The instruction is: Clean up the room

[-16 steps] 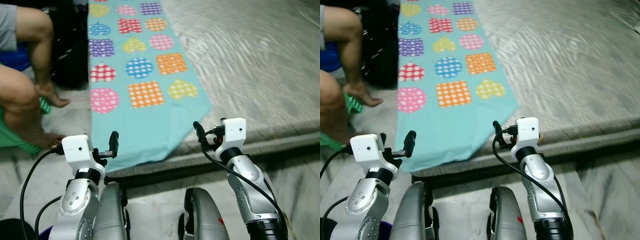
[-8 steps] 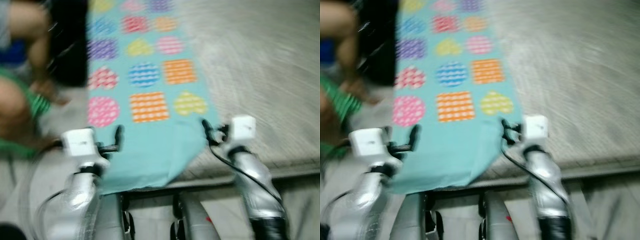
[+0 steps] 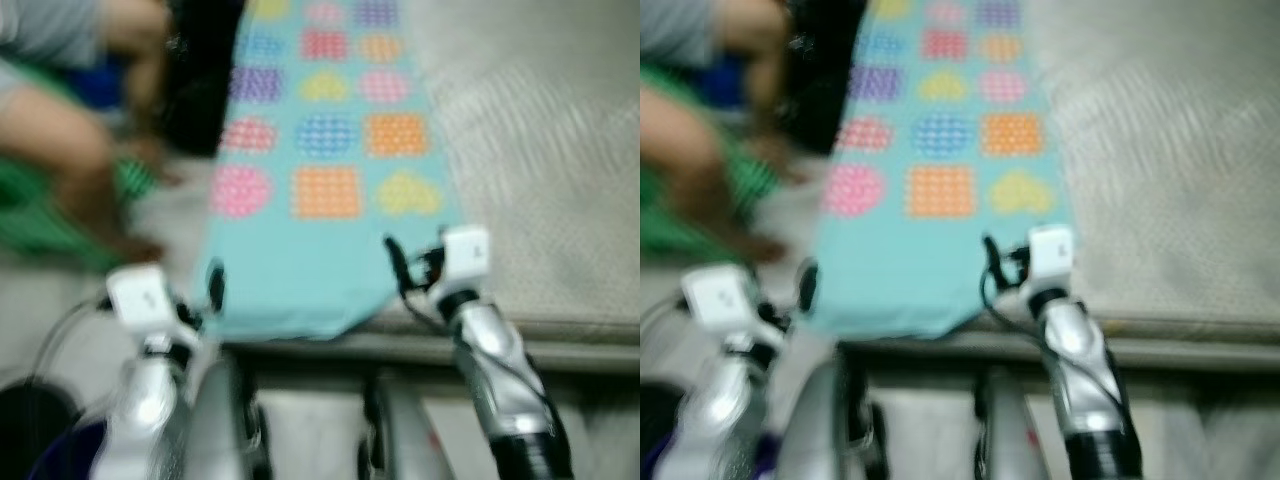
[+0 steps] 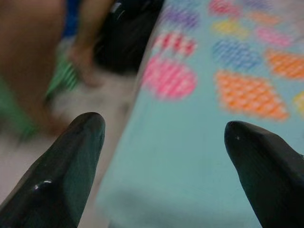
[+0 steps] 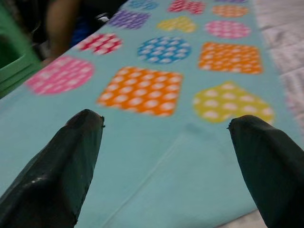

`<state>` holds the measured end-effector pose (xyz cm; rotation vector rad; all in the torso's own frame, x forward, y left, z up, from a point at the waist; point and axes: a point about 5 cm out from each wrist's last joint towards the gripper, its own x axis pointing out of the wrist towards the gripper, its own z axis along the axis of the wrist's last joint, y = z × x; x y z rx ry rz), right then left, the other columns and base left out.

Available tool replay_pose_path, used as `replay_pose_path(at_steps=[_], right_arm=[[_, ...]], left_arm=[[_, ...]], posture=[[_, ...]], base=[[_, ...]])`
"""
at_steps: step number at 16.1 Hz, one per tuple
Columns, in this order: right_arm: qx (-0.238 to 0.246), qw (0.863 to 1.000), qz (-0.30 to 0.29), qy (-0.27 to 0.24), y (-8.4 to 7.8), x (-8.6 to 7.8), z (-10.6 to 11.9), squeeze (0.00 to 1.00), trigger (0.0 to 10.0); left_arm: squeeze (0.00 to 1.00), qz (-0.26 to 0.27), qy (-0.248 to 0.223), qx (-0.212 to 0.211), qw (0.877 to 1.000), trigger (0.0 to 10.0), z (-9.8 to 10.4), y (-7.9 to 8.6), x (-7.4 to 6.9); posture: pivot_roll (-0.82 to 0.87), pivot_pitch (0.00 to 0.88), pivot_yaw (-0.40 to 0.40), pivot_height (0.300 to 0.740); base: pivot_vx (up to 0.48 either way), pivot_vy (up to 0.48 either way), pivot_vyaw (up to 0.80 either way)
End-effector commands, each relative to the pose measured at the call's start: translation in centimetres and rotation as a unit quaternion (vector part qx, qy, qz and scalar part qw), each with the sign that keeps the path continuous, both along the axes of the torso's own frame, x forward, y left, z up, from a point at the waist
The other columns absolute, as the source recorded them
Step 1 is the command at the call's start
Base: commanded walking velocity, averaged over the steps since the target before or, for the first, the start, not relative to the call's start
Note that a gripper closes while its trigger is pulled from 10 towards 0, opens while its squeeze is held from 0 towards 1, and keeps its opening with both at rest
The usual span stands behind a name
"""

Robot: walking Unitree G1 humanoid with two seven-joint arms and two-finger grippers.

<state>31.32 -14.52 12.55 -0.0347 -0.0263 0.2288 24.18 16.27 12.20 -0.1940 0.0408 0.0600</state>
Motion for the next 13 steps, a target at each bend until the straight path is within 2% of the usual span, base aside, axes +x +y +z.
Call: replay_pose_path(at_steps=[1, 11, 13], right_arm=[[0.001, 1.000, -0.008, 0.001, -0.61, -0.12, -0.03, 0.00, 10.0], [-0.002, 1.000, -0.009, -0.001, -0.63, -0.16, -0.03, 0.00, 10.0], [-0.009, 1.000, -0.005, -0.002, -0.48, -0.34, -0.07, 0.00, 10.0]], left_arm=[[0.00, -0.001, -0.011, 0.012, 1.000, 10.0, 0.67, -0.03, 0.27], [0.00, -0.011, -0.017, 0.010, 1.000, 10.0, 0.88, -0.19, 0.24], [0.00, -0.011, -0.015, 0.009, 1.000, 10.0, 0.82, -0.17, 0.12]], posture=[[-0.01, 0.267, -0.016, 0.587], [-0.02, 0.277, -0.012, 0.587], [-0.01, 0.279, -0.013, 0.587]], base=[[0.000, 0.000, 0.00], [0.000, 0.000, 0.00], [0.000, 0.000, 0.80]])
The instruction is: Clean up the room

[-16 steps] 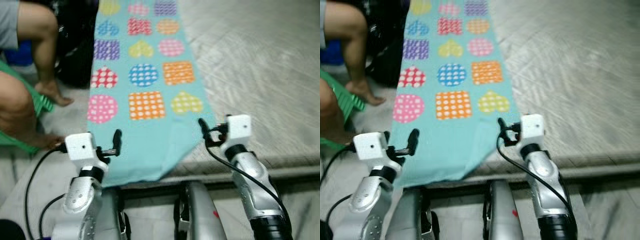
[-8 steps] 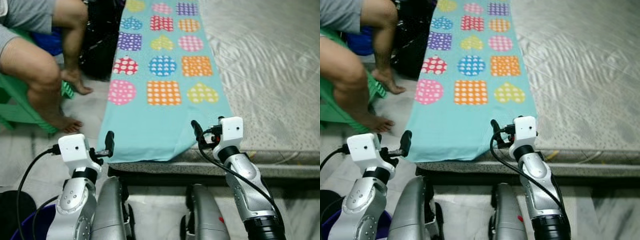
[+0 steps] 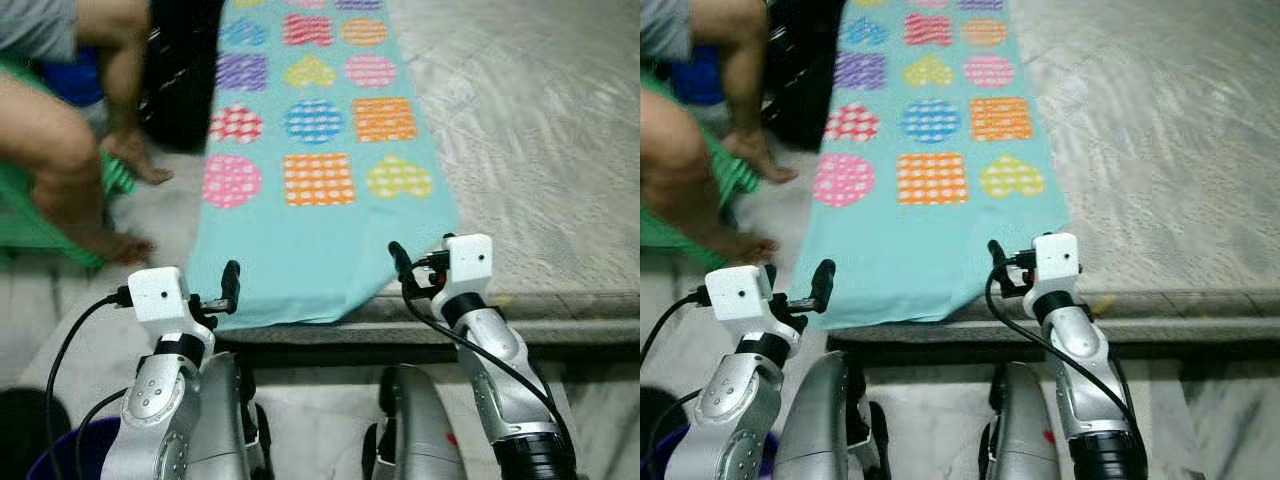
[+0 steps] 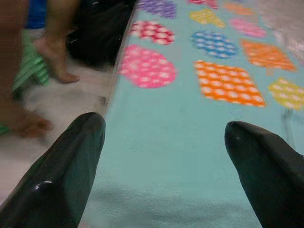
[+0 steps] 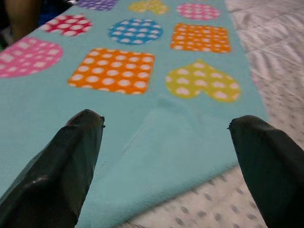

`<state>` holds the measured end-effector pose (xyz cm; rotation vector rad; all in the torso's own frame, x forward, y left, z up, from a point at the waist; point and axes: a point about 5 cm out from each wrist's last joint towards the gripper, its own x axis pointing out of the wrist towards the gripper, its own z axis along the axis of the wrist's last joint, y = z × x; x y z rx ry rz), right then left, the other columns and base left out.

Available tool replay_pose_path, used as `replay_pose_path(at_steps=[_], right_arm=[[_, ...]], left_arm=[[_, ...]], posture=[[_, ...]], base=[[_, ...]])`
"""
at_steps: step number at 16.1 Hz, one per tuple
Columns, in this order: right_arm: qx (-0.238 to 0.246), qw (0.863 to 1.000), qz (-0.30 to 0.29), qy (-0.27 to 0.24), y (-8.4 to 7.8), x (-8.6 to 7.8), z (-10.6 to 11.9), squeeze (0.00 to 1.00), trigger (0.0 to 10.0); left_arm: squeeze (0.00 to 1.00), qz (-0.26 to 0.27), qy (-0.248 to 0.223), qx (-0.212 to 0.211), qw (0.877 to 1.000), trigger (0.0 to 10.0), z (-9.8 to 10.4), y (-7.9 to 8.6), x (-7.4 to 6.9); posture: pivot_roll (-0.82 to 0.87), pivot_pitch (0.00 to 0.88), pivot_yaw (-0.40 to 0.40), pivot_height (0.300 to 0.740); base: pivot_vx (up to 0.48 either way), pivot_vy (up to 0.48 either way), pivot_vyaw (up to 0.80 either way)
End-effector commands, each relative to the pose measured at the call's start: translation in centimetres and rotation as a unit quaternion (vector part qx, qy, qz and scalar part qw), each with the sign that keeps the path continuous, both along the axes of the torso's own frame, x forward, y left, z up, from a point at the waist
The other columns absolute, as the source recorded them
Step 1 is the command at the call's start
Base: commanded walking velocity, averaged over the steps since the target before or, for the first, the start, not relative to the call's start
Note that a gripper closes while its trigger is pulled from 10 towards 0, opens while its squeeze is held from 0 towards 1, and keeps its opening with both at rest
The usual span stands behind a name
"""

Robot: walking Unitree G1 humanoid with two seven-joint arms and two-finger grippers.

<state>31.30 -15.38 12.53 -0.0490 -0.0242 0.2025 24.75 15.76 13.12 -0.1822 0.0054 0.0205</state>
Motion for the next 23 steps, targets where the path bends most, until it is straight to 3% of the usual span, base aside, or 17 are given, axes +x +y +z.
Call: replay_pose_path(at_steps=[1, 6, 11, 17, 23], right_arm=[[0.003, 1.000, 0.005, 0.000, 0.3, -0.3, -0.1, 0.00, 10.0], [0.016, 1.000, -0.004, 0.005, 0.4, -0.4, -0.2, 0.00, 10.0], [0.025, 1.000, -0.004, 0.007, 1.2, 0.7, 0.1, 0.00, 10.0], [0.037, 0.999, 0.024, -0.001, 4.0, 3.2, 1.0, 0.00, 10.0], [0.031, 0.999, -0.011, 0.006, 6.4, 6.1, 1.4, 0.00, 10.0]], left_arm=[[0.00, 0.006, 0.004, 0.003, 1.000, 10.0, -0.1, 0.3, -0.5], [0.00, 0.006, 0.014, 0.001, 1.000, 10.0, -0.2, 0.3, -1.4], [0.00, 0.012, 0.022, 0.007, 1.000, 10.0, 0.3, 0.6, -3.0], [0.00, 0.021, 0.039, 0.010, 0.999, 10.0, 1.0, 0.7, -4.8], [0.00, 0.027, 0.063, 0.013, 0.998, 10.0, 1.6, 0.9, -6.7]], posture=[[-0.01, 0.283, -0.013, 0.587], [0.01, 0.320, -0.013, 0.587], [0.08, 0.366, -0.016, 0.587], [0.14, 0.429, -0.013, 0.587], [0.21, 0.481, -0.004, 0.587]], base=[[0.000, 0.000, 0.63], [0.000, 0.000, 0.00], [0.000, 0.000, 0.00], [0.000, 0.000, 0.00], [0.000, 0.000, 0.00]])
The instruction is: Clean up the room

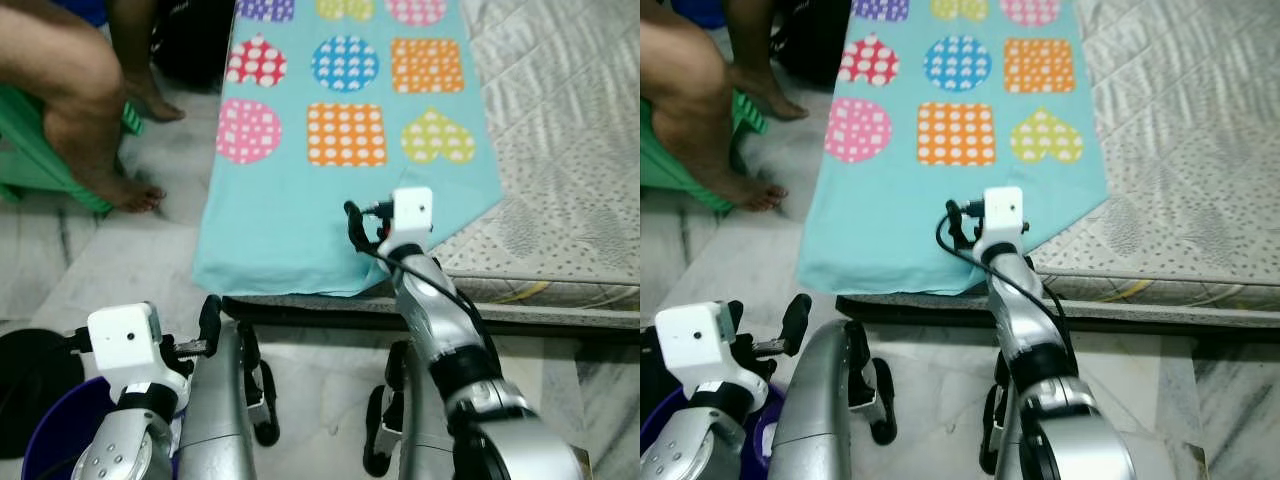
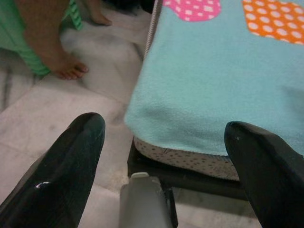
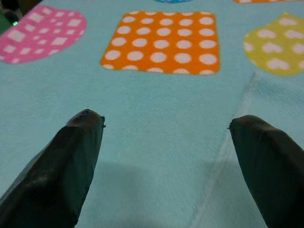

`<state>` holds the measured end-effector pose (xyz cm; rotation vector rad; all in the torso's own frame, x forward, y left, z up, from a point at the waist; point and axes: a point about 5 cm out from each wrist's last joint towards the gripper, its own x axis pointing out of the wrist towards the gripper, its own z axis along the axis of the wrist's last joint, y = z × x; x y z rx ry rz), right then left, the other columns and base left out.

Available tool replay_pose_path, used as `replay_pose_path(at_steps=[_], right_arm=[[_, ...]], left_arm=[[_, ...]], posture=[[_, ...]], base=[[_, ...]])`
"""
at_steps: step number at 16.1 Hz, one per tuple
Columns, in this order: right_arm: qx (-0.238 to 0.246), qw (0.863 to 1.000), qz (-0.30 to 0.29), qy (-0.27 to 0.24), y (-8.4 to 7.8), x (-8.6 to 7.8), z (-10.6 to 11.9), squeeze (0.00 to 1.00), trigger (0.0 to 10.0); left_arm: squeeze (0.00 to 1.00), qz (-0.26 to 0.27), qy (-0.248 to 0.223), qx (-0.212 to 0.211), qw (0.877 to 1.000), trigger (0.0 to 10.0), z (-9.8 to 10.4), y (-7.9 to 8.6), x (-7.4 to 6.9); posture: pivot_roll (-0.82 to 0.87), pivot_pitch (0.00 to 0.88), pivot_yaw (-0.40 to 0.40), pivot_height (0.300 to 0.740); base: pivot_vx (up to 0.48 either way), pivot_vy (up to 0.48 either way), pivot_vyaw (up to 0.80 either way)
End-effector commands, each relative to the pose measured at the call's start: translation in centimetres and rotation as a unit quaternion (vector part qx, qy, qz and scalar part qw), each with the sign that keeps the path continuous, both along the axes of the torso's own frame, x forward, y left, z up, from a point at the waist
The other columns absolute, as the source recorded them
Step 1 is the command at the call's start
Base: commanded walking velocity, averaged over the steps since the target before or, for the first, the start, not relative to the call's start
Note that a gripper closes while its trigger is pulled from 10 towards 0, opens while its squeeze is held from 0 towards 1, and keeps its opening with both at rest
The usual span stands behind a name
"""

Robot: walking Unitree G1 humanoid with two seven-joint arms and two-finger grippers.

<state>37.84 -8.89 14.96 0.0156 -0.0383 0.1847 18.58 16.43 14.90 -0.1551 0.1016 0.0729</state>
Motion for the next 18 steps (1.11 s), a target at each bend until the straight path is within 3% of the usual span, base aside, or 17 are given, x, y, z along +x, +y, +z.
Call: replay_pose_path(at_steps=[1, 4, 5, 11, 12, 13, 18], right_arm=[[-0.024, 0.999, -0.026, 0.022, 0.1, 0.3, -0.7, 0.00, 10.0], [-0.056, 0.994, -0.076, 0.047, -0.4, 1.1, -0.6, 0.00, 10.0], [-0.089, 0.990, -0.094, 0.052, -0.7, 1.3, -0.6, 0.00, 10.0], [-0.142, 0.971, -0.165, 0.095, -4.8, 1.5, -1.7, 0.00, 10.0], [-0.147, 0.969, -0.169, 0.102, -5.4, 1.4, -2.0, 0.00, 3.0], [-0.149, 0.968, -0.172, 0.104, -5.6, 1.3, -2.1, 0.00, 0.0], [-0.153, 0.967, -0.165, 0.117, -5.6, 0.9, -3.1, 0.00, 0.0]], left_arm=[[0.00, 0.006, 0.015, 0.000, 1.000, 10.0, -0.2, 0.2, -0.6], [0.00, 0.006, 0.020, -0.001, 1.000, 10.0, -0.1, 0.0, -0.7], [0.00, 0.006, 0.021, -0.002, 1.000, 10.0, -0.1, 0.0, -0.7], [0.00, 0.009, 0.022, 0.002, 1.000, 10.0, 0.0, 0.2, -0.5], [0.00, 0.008, 0.020, 0.002, 1.000, 10.0, 0.0, 0.1, -0.3], [0.00, 0.007, 0.019, 0.001, 1.000, 10.0, 0.0, 0.0, -0.2], [0.00, 0.004, 0.014, 0.002, 1.000, 10.0, 0.1, 0.0, 0.3]], posture=[[0.21, 0.486, -0.003, 0.587], [0.21, 0.487, -0.008, 0.587], [0.21, 0.485, -0.008, 0.587], [0.22, 0.466, -0.007, 0.587], [0.22, 0.462, -0.006, 0.587], [0.22, 0.458, -0.005, 0.587], [0.21, 0.453, 0.000, 0.587]], base=[[0.000, 0.000, 0.00], [0.000, 0.000, 0.00], [0.000, 0.000, 0.00], [0.000, 0.000, 0.00], [0.000, 0.000, 0.00], [0.000, 0.000, 0.00], [0.000, 0.000, 0.00]])
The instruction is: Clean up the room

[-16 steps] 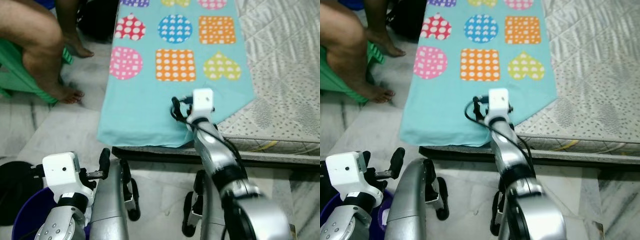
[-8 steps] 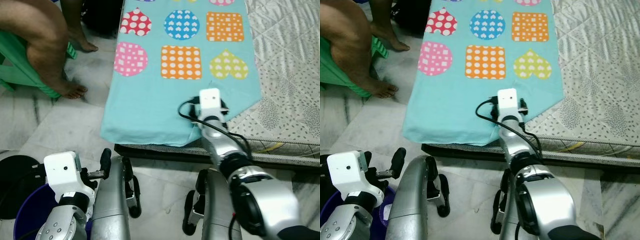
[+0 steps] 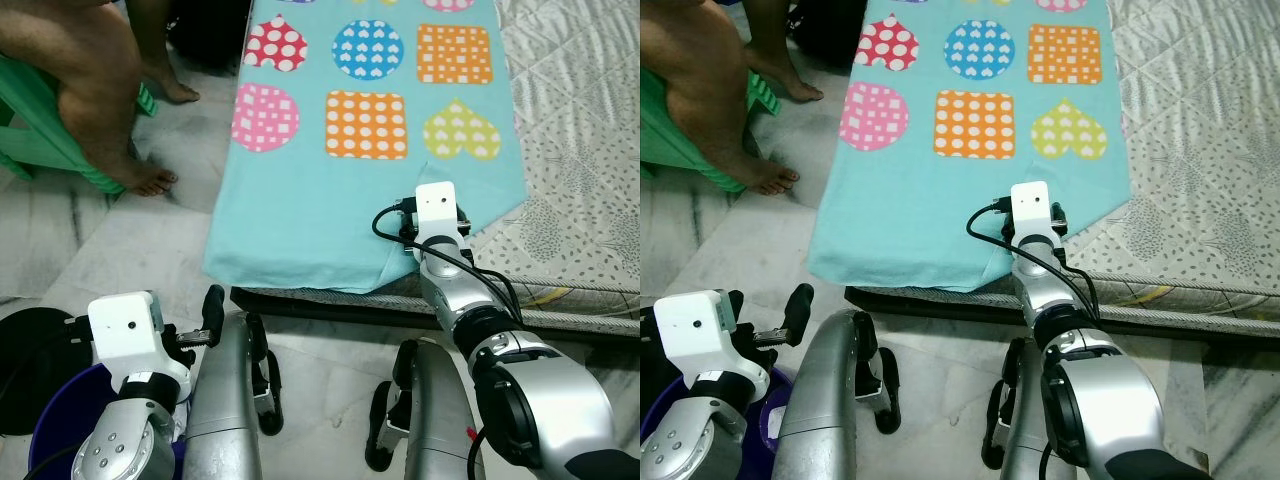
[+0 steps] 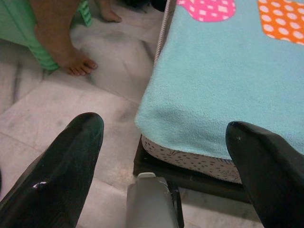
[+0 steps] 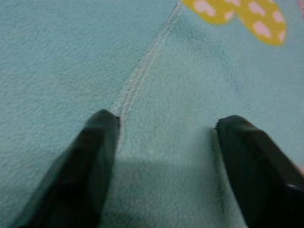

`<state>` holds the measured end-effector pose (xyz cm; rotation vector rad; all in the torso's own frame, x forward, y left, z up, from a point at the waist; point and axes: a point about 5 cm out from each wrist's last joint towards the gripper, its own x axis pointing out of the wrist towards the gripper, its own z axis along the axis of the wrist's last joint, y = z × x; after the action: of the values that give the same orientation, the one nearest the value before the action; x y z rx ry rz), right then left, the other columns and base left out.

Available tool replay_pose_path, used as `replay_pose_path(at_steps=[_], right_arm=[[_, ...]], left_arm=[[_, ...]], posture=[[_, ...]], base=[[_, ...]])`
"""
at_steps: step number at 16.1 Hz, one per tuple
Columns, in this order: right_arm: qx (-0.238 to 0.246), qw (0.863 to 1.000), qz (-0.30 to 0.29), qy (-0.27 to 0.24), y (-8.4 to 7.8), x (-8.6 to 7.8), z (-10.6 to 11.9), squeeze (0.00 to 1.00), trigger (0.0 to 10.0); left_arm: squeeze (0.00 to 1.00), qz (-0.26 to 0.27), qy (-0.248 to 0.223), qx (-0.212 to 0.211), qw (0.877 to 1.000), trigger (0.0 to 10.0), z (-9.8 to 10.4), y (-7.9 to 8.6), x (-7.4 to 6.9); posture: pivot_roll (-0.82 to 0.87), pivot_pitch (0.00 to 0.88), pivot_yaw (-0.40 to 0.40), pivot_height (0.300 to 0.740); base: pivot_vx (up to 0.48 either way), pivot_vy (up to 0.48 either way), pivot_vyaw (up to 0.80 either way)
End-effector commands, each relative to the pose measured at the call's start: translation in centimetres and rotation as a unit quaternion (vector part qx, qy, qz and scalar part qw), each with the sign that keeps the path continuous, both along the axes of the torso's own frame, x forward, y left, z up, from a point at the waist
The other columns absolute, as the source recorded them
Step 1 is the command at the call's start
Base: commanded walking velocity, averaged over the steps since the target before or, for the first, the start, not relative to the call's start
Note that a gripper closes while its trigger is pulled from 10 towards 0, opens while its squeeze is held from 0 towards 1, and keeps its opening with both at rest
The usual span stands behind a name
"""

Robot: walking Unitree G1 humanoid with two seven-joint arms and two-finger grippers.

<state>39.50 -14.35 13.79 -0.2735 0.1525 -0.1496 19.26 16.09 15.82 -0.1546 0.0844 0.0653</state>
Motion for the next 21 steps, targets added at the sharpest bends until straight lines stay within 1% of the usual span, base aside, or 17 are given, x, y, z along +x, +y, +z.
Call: replay_pose_path(at_steps=[1, 5, 6, 8, 9, 10, 11, 12, 13, 14, 15, 16, 21], right_arm=[[0.002, 0.999, -0.001, 0.038, -0.1, -0.9, -2.2, 0.00, 0.0], [0.019, 0.999, 0.016, 0.048, 0.7, -1.0, -2.5, 0.00, 0.0], [0.034, 0.998, 0.028, 0.053, 1.4, -1.0, -2.5, 0.00, 0.0], [0.038, 0.997, 0.042, 0.059, 2.2, -1.1, -2.7, 0.00, 0.2], [0.042, 0.996, 0.044, 0.061, 2.4, -1.2, -2.9, 0.00, 1.6], [0.042, 0.996, 0.043, 0.063, 2.4, -1.3, -3.1, 0.00, 3.7], [0.041, 0.996, 0.042, 0.063, 2.5, -1.3, -3.1, 0.00, 3.7], [0.041, 0.996, 0.038, 0.064, 2.5, -1.3, -3.2, 0.00, 7.2], [0.037, 0.997, 0.033, 0.065, 2.4, -1.3, -3.2, 0.00, 7.5], [0.031, 0.997, 0.027, 0.064, 2.4, -1.3, -3.1, 0.00, 3.1], [0.027, 0.997, 0.023, 0.064, 2.3, -1.3, -3.1, 0.00, 0.8], [0.024, 0.997, 0.017, 0.064, 2.3, -1.3, -3.0, 0.00, 0.0], [0.003, 0.998, -0.006, 0.063, 1.9, -1.1, -2.7, 0.00, 0.0]], left_arm=[[0.00, 0.007, 0.023, 0.002, 1.000, 10.0, -0.8, 0.4, -0.4], [0.00, 0.006, 0.020, 0.002, 1.000, 10.0, -0.7, 0.4, -0.1], [0.00, 0.005, 0.017, 0.003, 1.000, 10.0, -0.6, 0.4, 0.0], [0.00, 0.006, 0.017, 0.004, 1.000, 10.0, -0.6, 0.4, 0.0], [0.00, 0.005, 0.017, 0.004, 1.000, 10.0, -0.6, 0.4, 0.0], [0.00, 0.004, 0.018, 0.003, 1.000, 10.0, -0.7, 0.4, 0.0], [0.00, 0.004, 0.018, 0.003, 1.000, 10.0, -0.7, 0.4, 0.0], [0.00, 0.004, 0.019, 0.003, 1.000, 10.0, -0.7, 0.4, 0.0], [0.00, 0.003, 0.019, 0.004, 1.000, 10.0, -0.7, 0.4, 0.0], [0.00, 0.003, 0.020, 0.004, 1.000, 10.0, -0.7, 0.4, 0.0], [0.00, 0.003, 0.020, 0.004, 1.000, 10.0, -0.7, 0.4, 0.1], [0.00, 0.003, 0.020, 0.005, 1.000, 10.0, -0.7, 0.4, 0.1], [0.00, 0.005, 0.019, 0.008, 1.000, 10.0, -0.7, 0.6, 0.3]], posture=[[0.21, 0.452, 0.001, 0.587], [0.22, 0.447, 0.003, 0.587], [0.22, 0.445, 0.003, 0.587], [0.22, 0.443, 0.003, 0.587], [0.22, 0.444, 0.004, 0.587], [0.22, 0.444, 0.006, 0.587], [0.22, 0.442, 0.006, 0.587], [0.22, 0.443, 0.008, 0.587], [0.22, 0.444, 0.009, 0.587], [0.22, 0.444, 0.009, 0.587], [0.22, 0.444, 0.009, 0.587], [0.22, 0.444, 0.011, 0.587], [0.22, 0.441, 0.009, 0.587]], base=[[0.000, 0.000, 0.00], [0.000, 0.000, 0.00], [0.000, 0.000, 0.00], [0.000, 0.000, 0.00], [0.000, 0.000, 0.00], [0.000, 0.000, 0.00], [0.000, 0.000, 0.00], [0.000, 0.000, 0.00], [0.000, 0.000, 0.00], [0.000, 0.000, 0.00], [0.000, 0.000, 0.00], [0.000, 0.000, 0.00], [0.000, 0.000, 0.00]])
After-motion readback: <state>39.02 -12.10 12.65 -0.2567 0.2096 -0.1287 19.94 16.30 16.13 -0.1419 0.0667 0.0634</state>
